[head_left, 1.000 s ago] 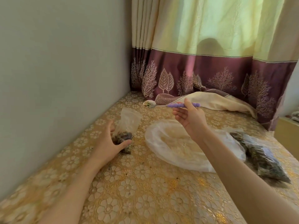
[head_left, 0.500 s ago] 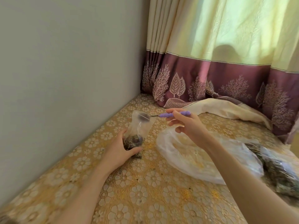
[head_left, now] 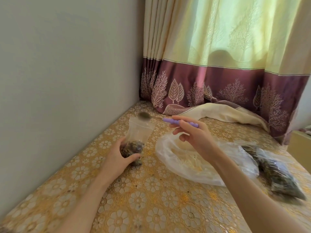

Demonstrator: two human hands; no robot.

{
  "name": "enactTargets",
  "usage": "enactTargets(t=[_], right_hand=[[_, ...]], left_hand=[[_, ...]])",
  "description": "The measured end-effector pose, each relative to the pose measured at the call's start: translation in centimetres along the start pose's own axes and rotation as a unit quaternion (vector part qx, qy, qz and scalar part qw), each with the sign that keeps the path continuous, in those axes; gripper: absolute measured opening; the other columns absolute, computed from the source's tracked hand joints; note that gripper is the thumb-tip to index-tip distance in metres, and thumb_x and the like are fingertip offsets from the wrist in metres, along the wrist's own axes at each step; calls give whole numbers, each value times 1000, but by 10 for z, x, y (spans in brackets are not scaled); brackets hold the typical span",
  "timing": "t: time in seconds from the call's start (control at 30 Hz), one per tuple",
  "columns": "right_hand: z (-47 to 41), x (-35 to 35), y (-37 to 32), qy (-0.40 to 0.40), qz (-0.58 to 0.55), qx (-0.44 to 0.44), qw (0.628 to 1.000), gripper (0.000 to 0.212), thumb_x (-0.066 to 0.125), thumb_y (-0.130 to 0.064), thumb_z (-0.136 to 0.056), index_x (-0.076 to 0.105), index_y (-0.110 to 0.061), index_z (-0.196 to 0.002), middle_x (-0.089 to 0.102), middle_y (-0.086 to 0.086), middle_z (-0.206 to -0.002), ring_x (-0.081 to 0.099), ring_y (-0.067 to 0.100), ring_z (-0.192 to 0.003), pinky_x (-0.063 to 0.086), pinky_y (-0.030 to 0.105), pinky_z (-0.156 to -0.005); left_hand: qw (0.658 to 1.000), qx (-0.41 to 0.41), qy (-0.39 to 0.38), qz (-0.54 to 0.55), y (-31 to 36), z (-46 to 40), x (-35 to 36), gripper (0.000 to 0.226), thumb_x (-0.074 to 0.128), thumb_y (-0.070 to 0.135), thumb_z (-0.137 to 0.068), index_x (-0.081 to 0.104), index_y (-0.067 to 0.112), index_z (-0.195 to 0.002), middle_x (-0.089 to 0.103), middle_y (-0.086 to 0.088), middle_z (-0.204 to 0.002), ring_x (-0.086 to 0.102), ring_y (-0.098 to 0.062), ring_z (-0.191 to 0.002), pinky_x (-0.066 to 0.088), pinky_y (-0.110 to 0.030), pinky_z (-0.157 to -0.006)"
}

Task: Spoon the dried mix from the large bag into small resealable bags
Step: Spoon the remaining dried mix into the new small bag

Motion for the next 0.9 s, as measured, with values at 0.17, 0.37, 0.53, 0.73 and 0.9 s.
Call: enactTargets(t=[0.17,0.37,0.53,0.73,0.9], right_hand=[[7,-3,-9,12,-10,-26,1000,22,50,-3,-95,70,-9,-103,74,5,-96,59,15,-72,44,20,-55],[26,-31,-1,52,-92,0,994,25,51,-19,-95,74,-9,-98,70,18,-109,59,13,-70,43,19,-57],[64,-81,19,169,-132,37,976,29,47,-20,-99,66,-2,-86,73,15,-100,61,13,-63,49,18,-54],[123,-126,55,284,-60,93,952,31,47,-20,-99,66,4,-93,74,14,-90,63,13,-61,51,17,-53],[139,-140,61,310,80,97,942,29,54,-25,-96,69,-1,-91,75,4,-82,59,10,-59,45,21,-53]], left_hand=[[999,38,6,-1,12,5,1,86,77,46,-67,34,27,-139,46,4,-132,41,-4,-108,35,-25,-93],[998,55,8,-3,21,10,2,85,78,45,-66,36,26,-138,48,6,-130,42,-3,-106,34,-19,-88],[996,78,-1,37,41,21,3,87,71,60,-56,41,31,-132,50,13,-117,47,-4,-105,39,-17,-84],[992,99,-34,65,63,32,15,71,74,53,-54,47,34,-117,52,12,-110,52,-1,-97,41,-12,-70],[983,99,-141,65,80,44,47,70,77,48,-51,50,34,-114,56,12,-109,55,5,-95,44,-5,-70]])
Point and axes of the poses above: each hand's wrist, its own z-axis away from the middle knuckle, its own x-axis out of the palm, y = z × x, the point moved 9 cm from there along -z, towards the middle knuckle
